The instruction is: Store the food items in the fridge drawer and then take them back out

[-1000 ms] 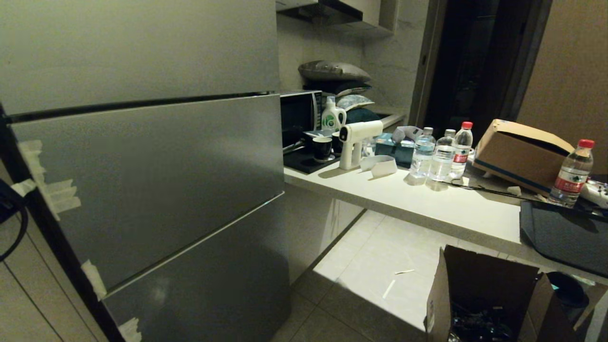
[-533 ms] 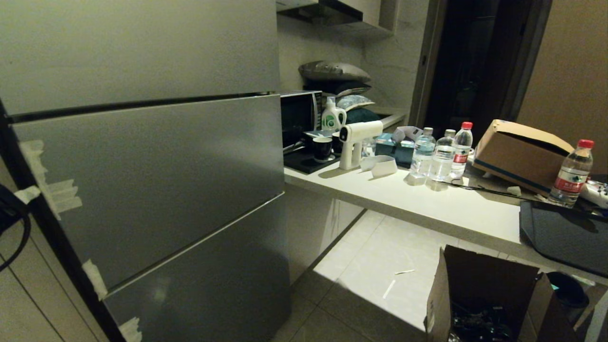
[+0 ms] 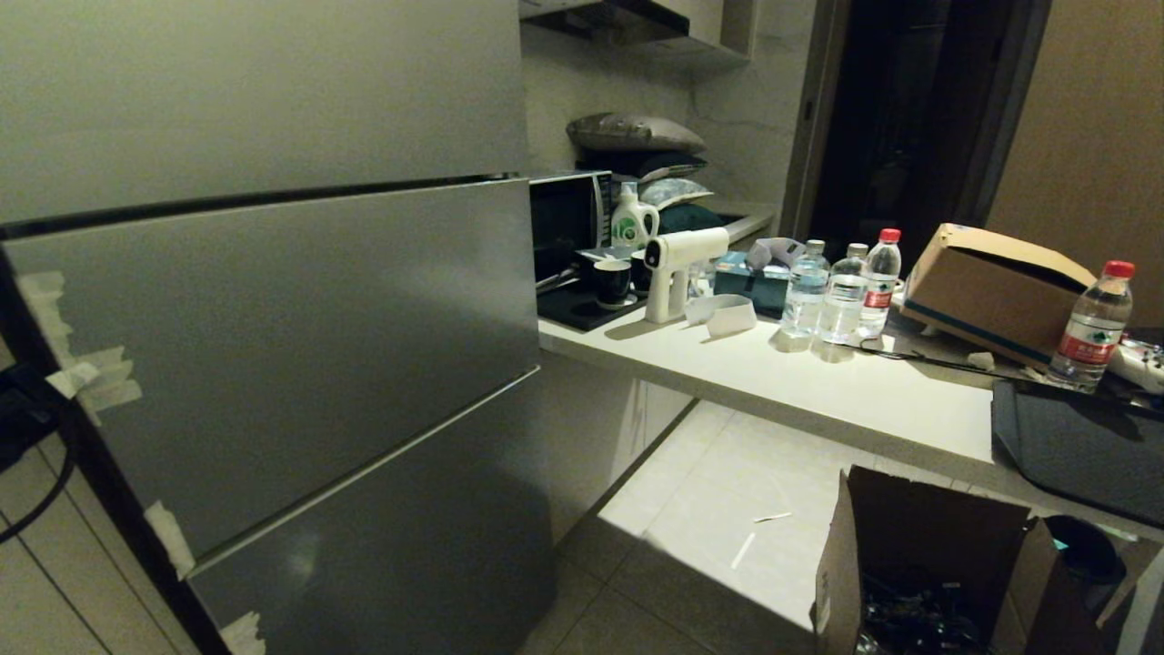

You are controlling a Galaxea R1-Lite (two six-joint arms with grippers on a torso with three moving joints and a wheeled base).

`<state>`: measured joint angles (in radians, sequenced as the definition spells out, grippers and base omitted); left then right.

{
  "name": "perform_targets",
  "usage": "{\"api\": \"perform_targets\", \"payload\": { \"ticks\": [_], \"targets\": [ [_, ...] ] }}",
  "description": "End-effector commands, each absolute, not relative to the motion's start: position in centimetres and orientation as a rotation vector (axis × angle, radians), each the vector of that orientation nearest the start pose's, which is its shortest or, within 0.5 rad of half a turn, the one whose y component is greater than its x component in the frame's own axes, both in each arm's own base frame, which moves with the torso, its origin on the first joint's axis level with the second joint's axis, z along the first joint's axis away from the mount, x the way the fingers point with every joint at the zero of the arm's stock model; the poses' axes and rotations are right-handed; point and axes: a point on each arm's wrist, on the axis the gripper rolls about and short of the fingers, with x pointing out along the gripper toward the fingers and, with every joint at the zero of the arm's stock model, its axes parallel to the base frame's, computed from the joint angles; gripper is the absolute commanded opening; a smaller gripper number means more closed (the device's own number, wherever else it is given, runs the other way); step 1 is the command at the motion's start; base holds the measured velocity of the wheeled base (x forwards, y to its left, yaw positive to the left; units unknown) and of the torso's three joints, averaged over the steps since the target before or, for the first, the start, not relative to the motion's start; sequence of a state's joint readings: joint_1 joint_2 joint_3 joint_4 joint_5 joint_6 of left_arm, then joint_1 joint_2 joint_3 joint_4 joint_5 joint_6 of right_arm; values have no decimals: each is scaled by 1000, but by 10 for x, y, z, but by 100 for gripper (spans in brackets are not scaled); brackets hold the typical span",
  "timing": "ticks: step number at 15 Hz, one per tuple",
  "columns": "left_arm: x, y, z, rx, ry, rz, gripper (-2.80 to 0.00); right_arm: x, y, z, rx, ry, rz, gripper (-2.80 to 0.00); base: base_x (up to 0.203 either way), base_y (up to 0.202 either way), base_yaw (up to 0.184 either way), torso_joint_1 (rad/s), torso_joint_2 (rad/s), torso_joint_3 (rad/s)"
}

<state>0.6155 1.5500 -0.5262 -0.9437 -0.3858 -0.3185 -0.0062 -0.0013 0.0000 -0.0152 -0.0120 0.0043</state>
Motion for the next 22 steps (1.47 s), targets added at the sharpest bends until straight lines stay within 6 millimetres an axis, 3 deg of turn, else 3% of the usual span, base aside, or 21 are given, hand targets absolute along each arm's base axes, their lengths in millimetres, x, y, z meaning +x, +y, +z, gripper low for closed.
{"api": "perform_targets", "payload": {
  "ticks": [1, 4, 10, 22],
  "targets": [
    [199, 150, 180, -349, 3, 313, -280, -22, 0, 76, 5, -11, -18, -280, 0, 0, 0, 0, 0, 0],
    [197, 161, 183, -342, -15, 350, -280, -22, 0, 76, 5, -11, -18, -280, 0, 0, 0, 0, 0, 0],
    [195, 162, 180, -349, -3, 332, -280, -22, 0, 76, 5, -11, -18, -280, 0, 0, 0, 0, 0, 0],
    [241, 150, 176, -351, 30, 197, -280, -22, 0, 76, 3, -11, -17, -280, 0, 0, 0, 0, 0, 0]
  ]
}}
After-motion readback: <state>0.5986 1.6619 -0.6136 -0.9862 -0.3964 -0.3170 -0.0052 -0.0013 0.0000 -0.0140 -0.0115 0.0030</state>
